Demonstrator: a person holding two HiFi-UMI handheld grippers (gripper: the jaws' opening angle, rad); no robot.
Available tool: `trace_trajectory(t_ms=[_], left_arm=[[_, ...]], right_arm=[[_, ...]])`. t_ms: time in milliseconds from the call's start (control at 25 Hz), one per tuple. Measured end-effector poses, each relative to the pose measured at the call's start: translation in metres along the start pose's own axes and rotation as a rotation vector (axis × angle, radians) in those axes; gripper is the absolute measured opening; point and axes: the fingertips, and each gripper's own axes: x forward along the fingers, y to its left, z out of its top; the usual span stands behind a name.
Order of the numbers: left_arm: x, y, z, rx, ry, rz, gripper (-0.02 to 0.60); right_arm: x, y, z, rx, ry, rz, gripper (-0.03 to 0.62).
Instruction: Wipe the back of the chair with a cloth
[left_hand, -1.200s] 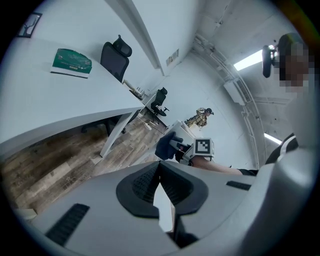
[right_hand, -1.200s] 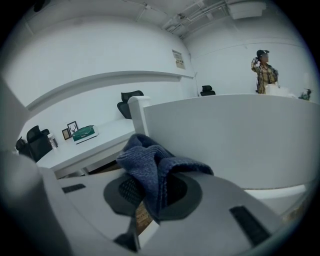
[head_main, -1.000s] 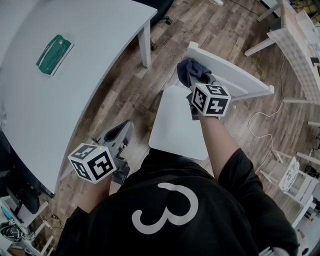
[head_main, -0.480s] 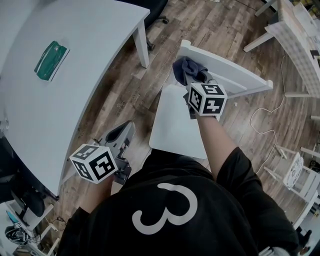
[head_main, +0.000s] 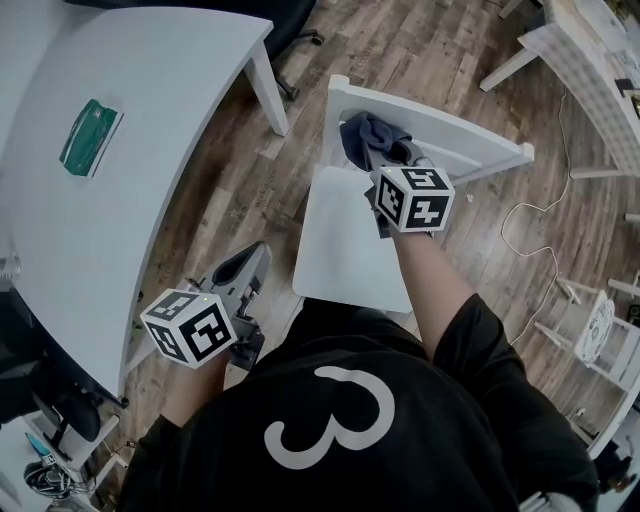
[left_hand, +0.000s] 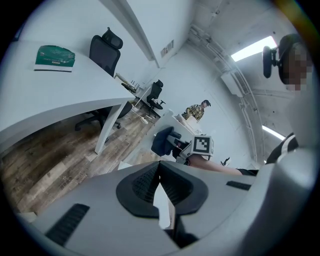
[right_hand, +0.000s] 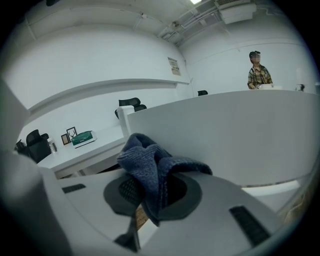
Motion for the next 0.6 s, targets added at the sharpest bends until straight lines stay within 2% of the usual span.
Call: trace_trajectory(t_ms=[600], left_arm=[[0.033,-0.046,-0.018,0.063,0.075,-0.055,0.014]], right_arm=[[-0.056,-0.080,-0.013,0.066,-0.027,-0.121,0.051]])
